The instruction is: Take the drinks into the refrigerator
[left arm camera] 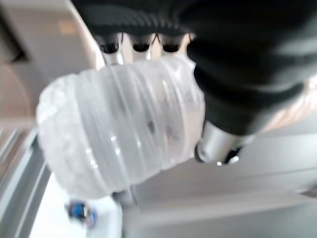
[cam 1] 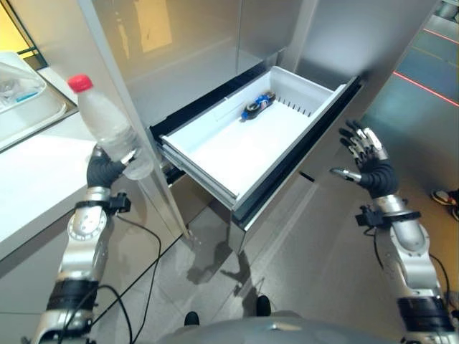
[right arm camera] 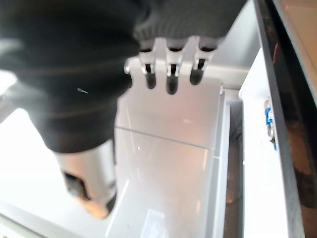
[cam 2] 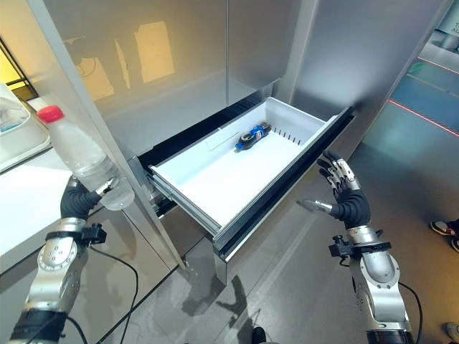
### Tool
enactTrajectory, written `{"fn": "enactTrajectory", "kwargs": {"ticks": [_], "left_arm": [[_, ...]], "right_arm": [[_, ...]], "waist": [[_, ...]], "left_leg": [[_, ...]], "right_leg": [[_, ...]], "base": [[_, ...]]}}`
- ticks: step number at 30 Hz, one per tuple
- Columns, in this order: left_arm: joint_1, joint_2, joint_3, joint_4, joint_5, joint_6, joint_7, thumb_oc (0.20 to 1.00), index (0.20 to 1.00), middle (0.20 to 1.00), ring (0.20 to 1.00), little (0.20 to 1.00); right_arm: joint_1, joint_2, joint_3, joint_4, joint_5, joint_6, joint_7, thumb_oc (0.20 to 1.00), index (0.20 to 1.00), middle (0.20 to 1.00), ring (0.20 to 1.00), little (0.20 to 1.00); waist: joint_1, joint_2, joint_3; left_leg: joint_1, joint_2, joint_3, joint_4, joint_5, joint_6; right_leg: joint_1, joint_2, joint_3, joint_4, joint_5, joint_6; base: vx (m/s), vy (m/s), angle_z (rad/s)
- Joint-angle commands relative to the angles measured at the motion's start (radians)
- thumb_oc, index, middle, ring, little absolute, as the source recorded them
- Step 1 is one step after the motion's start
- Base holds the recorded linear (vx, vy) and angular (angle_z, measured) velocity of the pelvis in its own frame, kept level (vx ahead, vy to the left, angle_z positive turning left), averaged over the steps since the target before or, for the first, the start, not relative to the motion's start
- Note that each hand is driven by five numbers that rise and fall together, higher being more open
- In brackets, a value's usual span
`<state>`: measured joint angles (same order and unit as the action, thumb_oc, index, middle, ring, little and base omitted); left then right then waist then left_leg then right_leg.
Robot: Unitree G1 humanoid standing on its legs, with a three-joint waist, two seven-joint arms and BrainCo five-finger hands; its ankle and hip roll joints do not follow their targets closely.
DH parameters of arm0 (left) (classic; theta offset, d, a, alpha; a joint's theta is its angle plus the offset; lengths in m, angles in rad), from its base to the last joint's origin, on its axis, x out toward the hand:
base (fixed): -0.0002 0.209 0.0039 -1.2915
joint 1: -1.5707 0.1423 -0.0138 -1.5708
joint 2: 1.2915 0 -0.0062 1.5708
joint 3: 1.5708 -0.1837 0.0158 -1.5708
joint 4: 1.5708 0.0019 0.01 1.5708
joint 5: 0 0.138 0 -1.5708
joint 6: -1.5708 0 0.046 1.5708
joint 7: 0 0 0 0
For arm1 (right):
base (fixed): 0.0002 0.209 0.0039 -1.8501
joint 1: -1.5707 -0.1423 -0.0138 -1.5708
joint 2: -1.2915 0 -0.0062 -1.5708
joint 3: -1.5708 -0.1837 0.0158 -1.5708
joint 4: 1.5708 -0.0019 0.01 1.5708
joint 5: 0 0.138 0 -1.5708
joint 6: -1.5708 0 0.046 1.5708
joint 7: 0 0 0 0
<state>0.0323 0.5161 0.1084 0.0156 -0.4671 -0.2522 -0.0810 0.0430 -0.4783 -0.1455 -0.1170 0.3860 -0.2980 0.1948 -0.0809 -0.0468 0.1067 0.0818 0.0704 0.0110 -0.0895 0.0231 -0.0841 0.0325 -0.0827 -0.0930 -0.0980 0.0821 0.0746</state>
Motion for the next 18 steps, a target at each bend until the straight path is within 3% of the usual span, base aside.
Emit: {"fn": "enactTrajectory", "kwargs": {"ticks": [1,9,14,18], "left_arm": [[-0.091,0.046,0.060,-0.187,-0.135,-0.088,-0.115,0.200,0.200,0.200,0.200,0.200],[-0.027,0.039,-0.011,-0.299,-0.217,-0.056,-0.217,0.200,0.200,0.200,0.200,0.200],[-0.003,0.091,-0.040,-0.315,-0.220,-0.039,-0.265,0.200,0.200,0.200,0.200,0.200],[-0.003,0.165,-0.100,-0.293,-0.200,-0.035,-0.309,0.200,0.200,0.200,0.200,0.200]], "right_arm": [[-0.086,-0.071,-0.073,-0.041,0.017,-0.029,0.022,1.000,1.000,1.000,1.000,1.000],[-0.156,-0.152,-0.033,-0.010,-0.011,-0.038,0.026,1.000,1.000,1.000,1.000,1.000],[-0.196,-0.203,0.014,0.003,0.016,-0.027,0.070,1.000,1.000,1.000,1.000,1.000],[-0.276,-0.224,0.157,0.043,0.199,0.024,0.162,1.000,1.000,1.000,1.000,1.000]], "waist": [[0.015,-0.012,0.007],[0.030,-0.010,-0.005],[0.037,-0.009,-0.009],[0.045,-0.007,-0.010]], "left_leg": [[0.058,-0.083,-0.043,0.020,-0.114,0.087],[0.064,-0.083,-0.054,0.014,-0.115,0.085],[0.062,-0.083,-0.053,0.013,-0.110,0.084],[0.069,-0.083,-0.048,0.017,-0.108,0.082]], "right_leg": [[0.093,0.034,-0.035,0.032,-0.124,-0.012],[0.109,0.034,-0.046,0.021,-0.127,-0.012],[0.109,0.033,-0.050,0.016,-0.123,-0.011],[0.118,0.029,-0.047,0.014,-0.118,-0.010]], "base": [[0.00,0.000,0.00],[-0.02,-0.008,0.02],[-0.01,-0.006,0.01],[0.00,0.000,0.00]]}}
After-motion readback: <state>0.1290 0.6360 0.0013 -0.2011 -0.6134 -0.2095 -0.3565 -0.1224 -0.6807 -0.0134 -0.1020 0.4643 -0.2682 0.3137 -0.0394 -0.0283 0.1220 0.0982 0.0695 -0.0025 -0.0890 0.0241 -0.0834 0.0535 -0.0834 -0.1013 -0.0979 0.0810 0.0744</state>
